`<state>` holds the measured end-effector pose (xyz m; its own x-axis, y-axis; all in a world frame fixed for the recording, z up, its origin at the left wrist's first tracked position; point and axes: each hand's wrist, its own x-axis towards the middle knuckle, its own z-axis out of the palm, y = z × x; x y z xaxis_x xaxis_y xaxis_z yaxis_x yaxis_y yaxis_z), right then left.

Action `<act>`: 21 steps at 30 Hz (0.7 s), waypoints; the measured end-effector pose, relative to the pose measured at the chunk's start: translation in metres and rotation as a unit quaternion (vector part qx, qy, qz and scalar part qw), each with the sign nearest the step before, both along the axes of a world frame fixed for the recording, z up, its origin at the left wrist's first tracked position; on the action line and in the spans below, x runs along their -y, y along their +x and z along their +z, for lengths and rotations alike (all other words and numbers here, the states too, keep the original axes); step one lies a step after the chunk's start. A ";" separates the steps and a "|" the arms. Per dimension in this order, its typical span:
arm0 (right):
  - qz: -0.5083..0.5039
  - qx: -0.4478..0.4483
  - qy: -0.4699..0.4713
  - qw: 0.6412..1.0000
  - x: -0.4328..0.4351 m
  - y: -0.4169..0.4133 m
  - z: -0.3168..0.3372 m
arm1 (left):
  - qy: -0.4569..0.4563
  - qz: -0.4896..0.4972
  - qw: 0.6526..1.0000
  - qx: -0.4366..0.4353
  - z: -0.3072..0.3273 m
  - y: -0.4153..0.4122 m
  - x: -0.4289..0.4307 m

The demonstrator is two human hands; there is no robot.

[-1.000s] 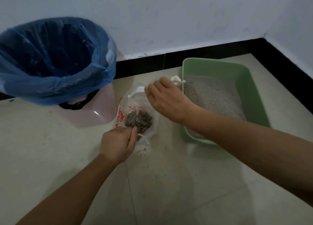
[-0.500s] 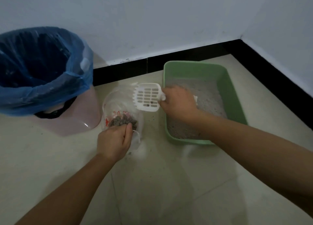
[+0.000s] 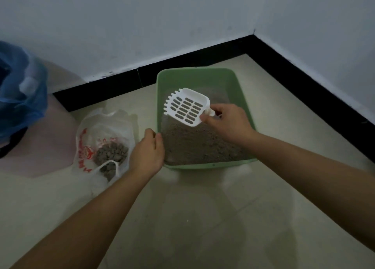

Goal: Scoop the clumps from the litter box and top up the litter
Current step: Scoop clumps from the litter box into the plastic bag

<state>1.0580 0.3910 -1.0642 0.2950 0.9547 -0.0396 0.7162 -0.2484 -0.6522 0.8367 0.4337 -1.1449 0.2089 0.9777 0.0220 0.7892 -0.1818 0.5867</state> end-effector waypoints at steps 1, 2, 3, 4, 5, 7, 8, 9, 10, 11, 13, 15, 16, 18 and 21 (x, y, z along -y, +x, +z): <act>0.003 -0.012 0.005 1.000 -0.001 0.001 0.000 | 0.019 0.010 1.000 -0.014 0.001 -0.004 -0.001; 0.009 -0.026 0.013 1.000 -0.004 0.000 0.001 | 0.042 0.018 0.999 -0.029 0.004 -0.012 -0.003; 0.018 -0.038 0.022 0.999 -0.007 -0.003 0.003 | 0.067 0.020 0.996 -0.046 0.008 -0.021 -0.004; 0.033 -0.054 0.032 0.997 -0.012 -0.010 0.006 | 0.098 0.017 0.992 -0.074 0.013 -0.034 -0.005; 0.050 -0.068 0.042 0.996 -0.018 -0.019 0.009 | 0.137 0.008 0.984 -0.116 0.017 -0.047 -0.005; 0.096 -0.067 0.063 0.991 -0.033 -0.043 0.013 | 0.212 -0.013 0.955 -0.205 0.025 -0.079 0.000; 0.124 -0.046 0.081 0.988 -0.041 -0.056 0.014 | 0.241 -0.023 0.941 -0.238 0.027 -0.094 0.005; 0.153 -0.015 0.100 0.983 -0.049 -0.072 0.012 | 0.258 -0.029 0.928 -0.267 0.028 -0.111 0.010; 0.182 0.020 0.118 0.976 -0.056 -0.087 0.011 | 0.260 -0.029 0.919 -0.294 0.028 -0.126 0.015; 0.213 0.048 0.130 0.967 -0.063 -0.104 0.007 | 0.249 -0.024 0.914 -0.319 0.026 -0.141 0.019; 0.270 0.110 0.137 0.947 -0.071 -0.135 -0.002 | 0.226 -0.015 0.911 -0.344 0.019 -0.165 0.026; 0.326 0.223 0.152 0.906 -0.073 -0.159 -0.015 | 0.212 -0.005 0.915 -0.343 0.012 -0.182 0.030; 0.358 0.293 0.163 0.871 -0.073 -0.168 -0.023 | 0.213 -0.002 0.919 -0.332 0.009 -0.187 0.031; 0.428 0.428 0.161 0.780 -0.069 -0.179 -0.041 | 0.221 0.003 0.925 -0.308 0.004 -0.193 0.032; 0.497 0.529 0.107 0.680 -0.064 -0.194 -0.067 | 0.222 0.010 0.931 -0.291 0.001 -0.200 0.032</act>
